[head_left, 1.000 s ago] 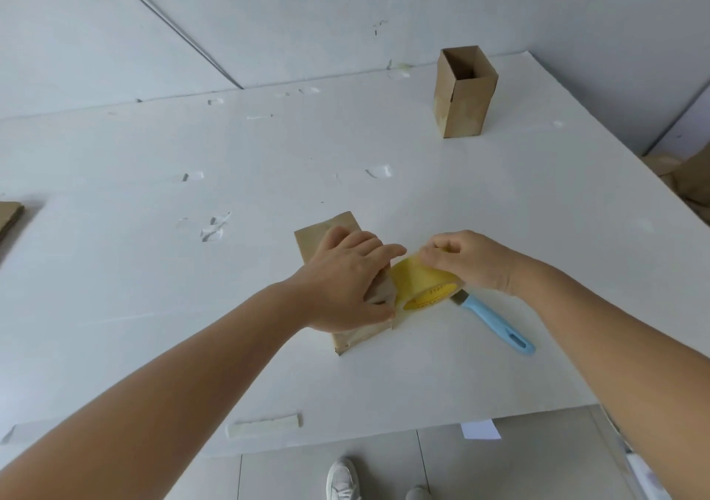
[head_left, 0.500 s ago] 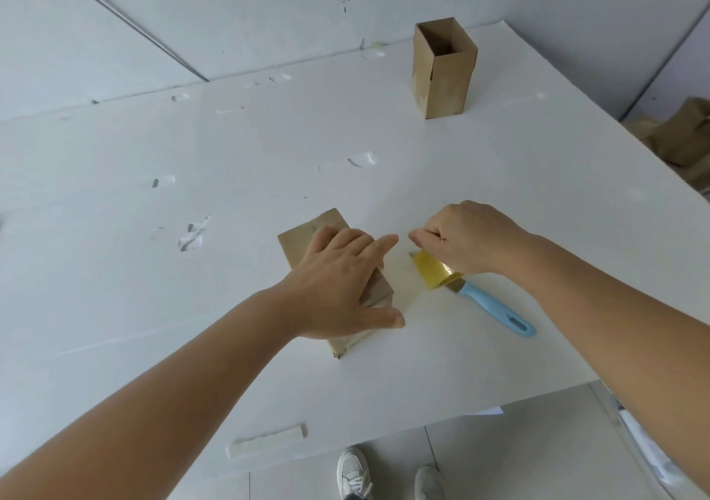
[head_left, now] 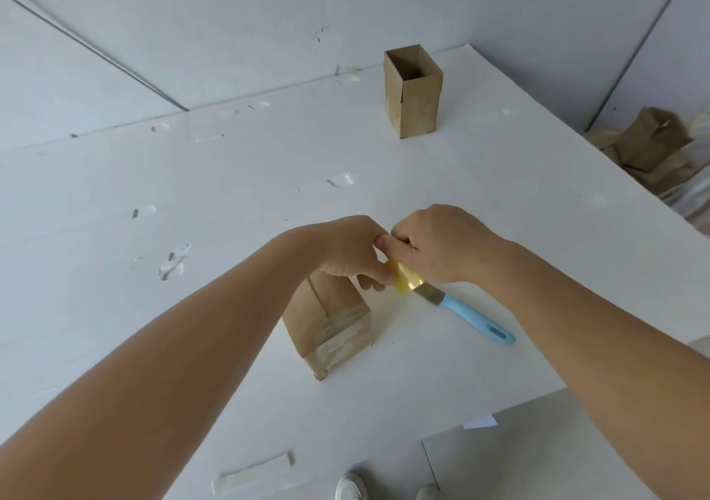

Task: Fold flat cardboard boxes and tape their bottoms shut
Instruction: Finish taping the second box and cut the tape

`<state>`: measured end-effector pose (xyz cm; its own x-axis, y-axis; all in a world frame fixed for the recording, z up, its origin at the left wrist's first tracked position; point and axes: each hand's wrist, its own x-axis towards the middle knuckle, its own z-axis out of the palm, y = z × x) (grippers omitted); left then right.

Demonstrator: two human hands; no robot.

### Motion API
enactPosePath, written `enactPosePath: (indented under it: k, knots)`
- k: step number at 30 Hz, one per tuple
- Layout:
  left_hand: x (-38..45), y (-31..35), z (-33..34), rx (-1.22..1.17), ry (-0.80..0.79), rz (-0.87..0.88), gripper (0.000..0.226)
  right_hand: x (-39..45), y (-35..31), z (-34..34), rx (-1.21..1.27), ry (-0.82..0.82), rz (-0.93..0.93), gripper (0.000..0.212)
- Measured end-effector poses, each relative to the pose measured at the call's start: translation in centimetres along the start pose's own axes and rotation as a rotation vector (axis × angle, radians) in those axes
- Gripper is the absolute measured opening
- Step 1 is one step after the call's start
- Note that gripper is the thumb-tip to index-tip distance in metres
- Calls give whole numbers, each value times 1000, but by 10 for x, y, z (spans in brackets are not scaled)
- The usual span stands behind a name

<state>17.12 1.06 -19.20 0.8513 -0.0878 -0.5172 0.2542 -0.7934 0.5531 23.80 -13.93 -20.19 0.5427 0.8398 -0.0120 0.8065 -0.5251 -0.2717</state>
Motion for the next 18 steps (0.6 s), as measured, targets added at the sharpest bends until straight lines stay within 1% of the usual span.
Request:
enactPosePath:
  k: [1,3,5,6,7,9,10,11,12,13,14,16,17,18]
  knots:
    - [-1,0,0,-25,14,10,6,-1,1,-1,-8,24,-12,53]
    - [-3,-1,1,-83,66,21,8,-5,2,-3,-24,127,-64,49]
    - [-4,-4,2,-133,93,31,9,-9,4,-4,35,260,-97,37]
    - [-5,-5,3,-142,100,37,9,-12,6,-3,97,334,-80,34]
    - [-6,-7,5,-150,109,44,10,-16,8,1,179,428,-32,33]
    - [-6,-9,8,-182,148,60,11,-24,14,12,370,612,134,29]
    - [-6,-11,10,-202,174,65,11,-29,18,21,469,658,236,26]
    - [-5,-12,11,-218,200,66,11,-33,23,32,552,657,351,24]
    - [-5,-13,13,-229,220,68,10,-38,29,44,595,601,474,22]
    - [-5,-14,15,-238,234,72,9,-42,35,57,592,503,580,22]
    - [-6,-14,16,-249,245,77,9,-46,41,70,559,385,645,22]
    - [-6,-14,18,-277,265,87,10,-54,46,91,463,161,654,26]
    - [-7,-13,19,-294,274,92,10,-58,46,100,396,74,633,29]
    - [-7,-12,19,-309,282,95,11,-60,45,107,319,25,608,32]
